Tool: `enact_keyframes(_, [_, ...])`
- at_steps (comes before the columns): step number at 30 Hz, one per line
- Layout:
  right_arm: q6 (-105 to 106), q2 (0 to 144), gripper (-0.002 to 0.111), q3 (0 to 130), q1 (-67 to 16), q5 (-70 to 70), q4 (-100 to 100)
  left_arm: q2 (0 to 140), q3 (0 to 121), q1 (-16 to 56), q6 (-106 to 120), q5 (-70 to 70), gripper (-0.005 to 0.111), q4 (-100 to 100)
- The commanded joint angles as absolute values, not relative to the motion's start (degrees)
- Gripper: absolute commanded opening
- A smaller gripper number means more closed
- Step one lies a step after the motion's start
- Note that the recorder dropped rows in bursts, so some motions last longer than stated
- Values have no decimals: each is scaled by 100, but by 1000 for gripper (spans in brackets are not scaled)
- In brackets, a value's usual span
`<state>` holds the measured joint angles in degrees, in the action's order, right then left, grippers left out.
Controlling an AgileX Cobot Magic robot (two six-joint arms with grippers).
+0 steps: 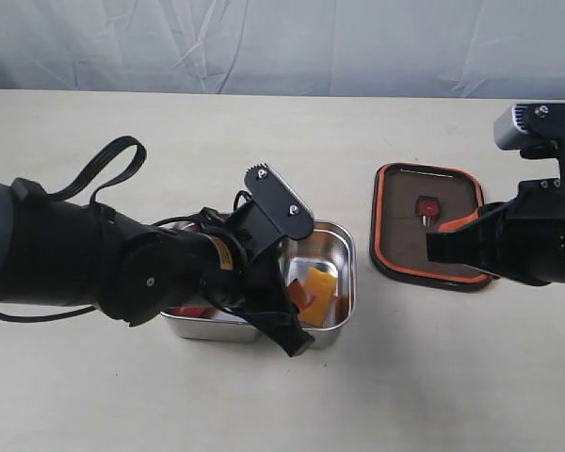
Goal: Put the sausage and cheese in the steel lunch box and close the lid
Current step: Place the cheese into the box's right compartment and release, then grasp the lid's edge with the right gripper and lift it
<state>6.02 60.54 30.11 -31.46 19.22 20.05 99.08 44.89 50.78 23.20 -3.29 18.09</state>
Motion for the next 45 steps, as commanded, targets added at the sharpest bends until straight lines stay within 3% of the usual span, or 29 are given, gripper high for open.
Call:
enact_keyframes(1, [-219, 6021, 0, 3011, -2790, 1791, 1506, 9797, 4503, 5091, 2304, -157, 41, 1813])
enact_keyframes(2, [-639, 6021, 0, 3011, -2389, 1817, 1126, 9686, 4503, 5091, 2304, -69, 22, 1813])
enact_keyframes(4, [-770, 6078, 0, 3126, -1721, 2143, 861, 9449, 4503, 5091, 2320, 0, 0, 1773])
enact_keyframes(7, [-744, 6477, 5, 3595, -1005, 2827, 537, 9046, 4503, 4941, 2294, 0, 0, 1888])
enact_keyframes(11, [-730, 7529, 45, 4453, -864, 3331, 395, 8499, 4503, 4427, 2294, 574, 0, 1901])
enact_keyframes(12, [-730, 7773, 49, 4596, -864, 3331, 446, 8351, 4503, 4325, 2294, 832, 0, 1901])
enact_keyframes(24, [-730, 10153, 49, 5447, -864, 3217, 699, 7652, 4503, 4149, 2294, 2061, 0, 1835])
enact_keyframes(36, [-730, 10769, 48, 5523, -876, 3058, 776, 7639, 4503, 4149, 2294, 1909, 0, 1787])
enact_keyframes(37, [-730, 10769, 48, 5523, -876, 3058, 776, 7639, 4503, 4149, 2294, 1900, 0, 1787])
enact_keyframes(41, [-730, 10769, 23, 5523, -1034, 3058, 647, 7639, 4503, 4149, 2294, 1888, 0, 1787])
enact_keyframes(45, [-730, 10821, 23, 5523, -1151, 3071, 575, 7639, 4503, 4149, 2294, 1933, 0, 1787])
